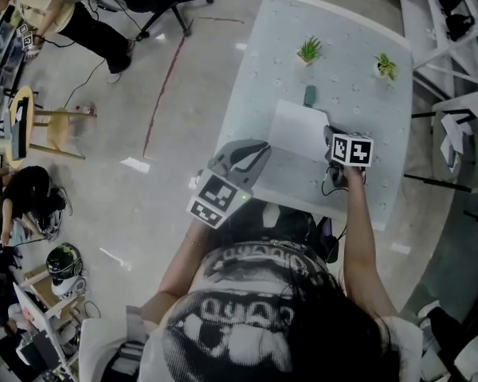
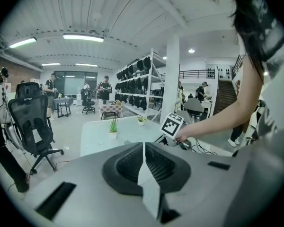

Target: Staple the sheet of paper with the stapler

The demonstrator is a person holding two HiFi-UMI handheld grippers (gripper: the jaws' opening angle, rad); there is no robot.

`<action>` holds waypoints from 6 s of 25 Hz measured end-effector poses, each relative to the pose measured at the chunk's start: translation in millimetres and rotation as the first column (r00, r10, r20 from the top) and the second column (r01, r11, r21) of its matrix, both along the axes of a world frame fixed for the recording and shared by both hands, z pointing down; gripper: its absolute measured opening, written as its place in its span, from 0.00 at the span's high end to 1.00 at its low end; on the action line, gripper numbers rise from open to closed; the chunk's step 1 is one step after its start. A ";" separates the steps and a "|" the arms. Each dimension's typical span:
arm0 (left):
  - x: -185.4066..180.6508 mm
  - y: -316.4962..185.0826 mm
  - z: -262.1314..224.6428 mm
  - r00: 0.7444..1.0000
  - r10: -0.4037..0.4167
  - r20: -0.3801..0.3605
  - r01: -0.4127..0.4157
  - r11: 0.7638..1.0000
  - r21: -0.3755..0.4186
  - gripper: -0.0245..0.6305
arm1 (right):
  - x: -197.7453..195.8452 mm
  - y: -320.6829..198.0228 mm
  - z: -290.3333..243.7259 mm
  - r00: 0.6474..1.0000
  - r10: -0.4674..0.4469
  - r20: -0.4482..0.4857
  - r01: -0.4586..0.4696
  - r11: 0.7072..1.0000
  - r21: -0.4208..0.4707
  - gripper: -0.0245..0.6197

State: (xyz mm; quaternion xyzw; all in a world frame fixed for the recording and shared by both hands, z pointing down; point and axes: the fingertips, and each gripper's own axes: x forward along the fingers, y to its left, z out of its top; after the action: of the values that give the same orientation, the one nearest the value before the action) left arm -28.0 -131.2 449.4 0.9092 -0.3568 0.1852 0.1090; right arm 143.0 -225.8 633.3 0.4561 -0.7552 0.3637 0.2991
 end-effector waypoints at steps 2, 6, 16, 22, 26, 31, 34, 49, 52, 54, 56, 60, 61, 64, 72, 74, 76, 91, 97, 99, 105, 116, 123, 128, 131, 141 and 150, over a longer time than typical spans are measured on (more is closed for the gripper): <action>-3.7 -1.1 1.4 1.000 0.004 -0.005 -0.004 1.000 -0.001 0.94 | -1.6 -2.1 -0.5 1.000 -0.017 -0.012 0.017 1.000 0.003 0.93; -8.5 -3.8 2.2 1.000 0.007 -0.017 -0.007 1.000 -0.003 0.94 | -5.2 -4.1 -3.9 0.999 -0.047 -0.022 0.047 0.999 0.014 0.93; -20.4 -7.6 4.0 1.000 -0.011 -0.026 0.011 1.000 -0.011 0.94 | 8.4 -12.0 -3.7 0.998 -0.024 -0.052 0.025 1.000 0.005 0.93; -20.4 -12.3 4.5 0.999 -0.016 -0.030 0.016 1.000 -0.014 0.94 | 16.5 -25.5 0.0 0.998 -0.012 -0.067 0.012 1.000 -0.008 0.93; -21.4 -14.9 7.3 0.999 -0.023 -0.028 0.022 1.000 -0.018 0.94 | 19.6 -29.9 3.5 0.997 -0.020 -0.081 0.019 1.000 -0.013 0.92; -23.3 -14.9 11.2 0.999 -0.026 -0.029 0.026 0.999 -0.026 0.94 | 23.2 -31.7 4.5 0.994 -0.025 -0.106 0.026 1.000 0.001 0.87; -21.6 -14.2 11.8 0.999 -0.026 -0.031 0.025 0.999 -0.029 0.94 | 28.1 -33.0 0.8 0.991 -0.029 -0.131 0.034 0.999 0.031 0.80; -6.8 -14.5 17.1 0.997 -0.025 -0.076 0.022 0.999 -0.032 0.94 | -11.2 -66.5 -70.9 0.917 -0.320 -0.237 0.369 0.906 0.206 0.85; -2.7 -18.2 17.8 0.995 -0.024 -0.093 0.021 0.999 -0.030 0.94 | -31.4 -73.7 -69.9 0.854 -0.442 -0.276 0.497 0.850 0.176 0.95; -0.4 -21.1 17.2 0.994 -0.025 -0.103 0.022 0.999 -0.027 0.94 | -44.4 -74.3 -64.9 0.784 -0.542 -0.304 0.597 0.793 0.125 0.95; 2.1 -24.4 16.5 0.993 -0.025 -0.112 0.023 1.000 -0.021 0.94 | -56.7 -72.3 -59.7 0.695 -0.645 -0.318 0.694 0.718 0.062 0.95; 6.2 -29.5 17.5 0.991 -0.036 -0.129 0.035 0.999 -0.011 0.94 | -69.4 -72.2 -46.6 0.489 -0.793 -0.364 0.833 0.549 -0.077 0.95; 7.3 -30.0 18.5 0.990 -0.043 -0.132 0.041 0.999 -0.011 0.94 | -70.0 -72.0 -41.9 0.424 -0.823 -0.378 0.859 0.498 -0.119 0.95; 7.6 -31.4 22.4 0.987 -0.068 -0.143 0.066 0.998 -0.016 0.94 | -70.7 -68.1 -27.9 0.225 -0.887 -0.403 0.907 0.342 -0.247 0.95; -15.1 -28.2 36.4 0.975 -0.154 -0.159 0.149 0.988 -0.038 0.94 | -83.7 -60.8 -8.7 0.027 -0.928 -0.372 0.894 0.188 -0.406 0.95; -20.8 -27.5 38.2 0.971 -0.176 -0.163 0.171 0.984 -0.041 0.94 | -83.6 -61.2 -7.0 0.014 -0.932 -0.361 0.886 0.178 -0.427 0.95; -24.7 -26.8 39.7 0.967 -0.194 -0.165 0.189 0.981 -0.042 0.94 | -83.4 -61.1 -3.5 0.012 -0.936 -0.352 0.880 0.177 -0.441 0.95; -1.3 -40.7 43.2 0.963 -0.191 -0.190 0.193 0.981 -0.010 0.94 | -85.4 -63.6 0.4 0.060 -0.949 -0.308 0.853 0.209 -0.477 0.95; -1.0 -38.5 44.8 0.961 -0.203 -0.186 0.204 0.979 -0.014 0.94 | -84.9 -64.6 6.2 0.023 -0.942 -0.336 0.840 0.201 -0.504 0.95; -3.3 -37.4 44.1 0.963 -0.206 -0.177 0.207 0.978 -0.009 0.94 | -84.2 -66.1 5.4 0.058 -0.944 -0.325 0.846 0.219 -0.485 0.95; -13.0 -29.6 41.2 0.967 -0.213 -0.142 0.214 0.977 -0.011 0.94 | -84.2 -64.0 6.5 0.112 -0.942 -0.315 0.878 0.243 -0.413 0.95; -26.3 -19.8 6.3 0.983 -0.142 -0.120 0.145 0.989 0.024 0.94 | -92.5 -60.9 -40.3 0.617 -0.734 -0.285 0.757 0.652 -0.040 0.97; -27.3 -2.8 7.6 0.995 -0.021 -0.099 0.022 1.000 0.001 0.94 | -103.6 -18.7 -79.2 0.871 -0.476 -0.121 0.491 0.846 0.208 0.97; -16.3 3.9 14.5 0.994 0.085 -0.069 -0.086 0.996 -0.010 0.94 | -97.5 24.4 -96.5 0.939 -0.339 -0.054 0.338 0.889 0.309 0.97; -5.5 8.8 16.9 0.992 0.115 -0.059 -0.116 0.993 -0.013 0.94 | -92.1 51.7 -109.3 0.959 -0.282 0.004 0.263 0.899 0.352 0.97; 39.1 43.7 6.1 0.984 0.177 -0.028 -0.177 0.984 0.006 0.94 | -57.3 126.8 -157.9 0.979 -0.161 0.127 0.089 0.889 0.449 0.97; 78.3 116.0 -6.7 0.990 0.143 -0.009 -0.143 0.990 0.021 0.94 | -22.0 202.3 -180.5 0.971 -0.161 0.178 0.051 0.862 0.504 0.97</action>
State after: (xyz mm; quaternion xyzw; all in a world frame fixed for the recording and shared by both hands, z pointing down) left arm 50.2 -15.2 442.7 0.9344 -0.2919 0.1841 0.0882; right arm 121.0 -23.5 452.8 0.4333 -0.8749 0.1874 0.1085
